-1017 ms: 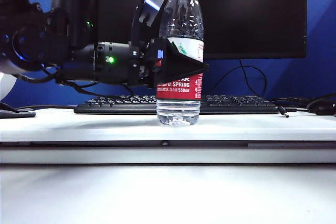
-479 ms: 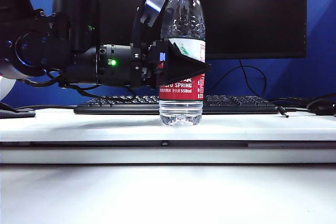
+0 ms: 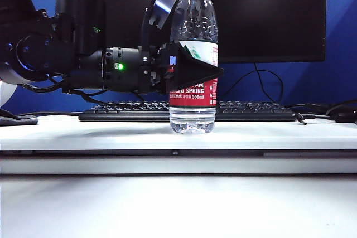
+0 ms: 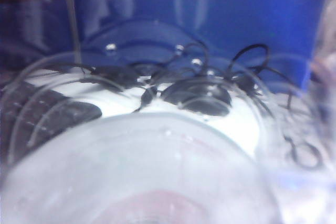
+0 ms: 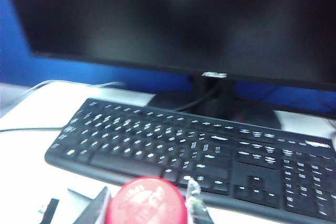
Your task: Unscrew the cap from the plastic bottle on the table.
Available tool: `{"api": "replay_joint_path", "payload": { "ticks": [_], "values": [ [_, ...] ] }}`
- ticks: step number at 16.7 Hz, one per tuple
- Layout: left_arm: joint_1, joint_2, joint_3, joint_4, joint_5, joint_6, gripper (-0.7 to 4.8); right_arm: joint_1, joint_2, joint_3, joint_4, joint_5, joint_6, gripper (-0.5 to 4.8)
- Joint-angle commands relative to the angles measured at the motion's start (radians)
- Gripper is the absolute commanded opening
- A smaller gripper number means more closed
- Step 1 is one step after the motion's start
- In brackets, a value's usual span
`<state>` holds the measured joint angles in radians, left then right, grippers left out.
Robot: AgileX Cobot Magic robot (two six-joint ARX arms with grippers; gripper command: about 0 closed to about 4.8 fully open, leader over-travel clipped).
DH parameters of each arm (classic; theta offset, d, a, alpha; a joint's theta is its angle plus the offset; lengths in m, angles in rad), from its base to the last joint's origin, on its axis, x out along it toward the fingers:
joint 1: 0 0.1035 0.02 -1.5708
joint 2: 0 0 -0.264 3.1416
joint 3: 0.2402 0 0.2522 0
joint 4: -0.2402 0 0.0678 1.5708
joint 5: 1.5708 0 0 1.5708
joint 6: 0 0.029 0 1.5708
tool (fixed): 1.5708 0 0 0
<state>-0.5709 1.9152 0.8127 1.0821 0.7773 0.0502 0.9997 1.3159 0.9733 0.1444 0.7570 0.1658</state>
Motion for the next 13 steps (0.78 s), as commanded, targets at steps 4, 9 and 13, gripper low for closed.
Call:
{"api": "replay_joint_path", "payload": {
  "ticks": [4, 9, 13],
  "values": [
    [-0.001, 0.006, -0.003, -0.026, 0.005, -0.002, 2.76, -0.073, -0.026, -0.003, -0.121, -0.286, -0.010, 0.93],
    [-0.001, 0.006, -0.003, -0.026, 0.005, -0.002, 2.76, -0.187, -0.045, -0.003, -0.191, -0.529, -0.017, 0.83],
    [-0.001, 0.006, -0.003, -0.027, 0.006, -0.002, 2.76, -0.225, -0.046, -0.035, -0.212, -0.747, -0.068, 0.71]
  ]
}}
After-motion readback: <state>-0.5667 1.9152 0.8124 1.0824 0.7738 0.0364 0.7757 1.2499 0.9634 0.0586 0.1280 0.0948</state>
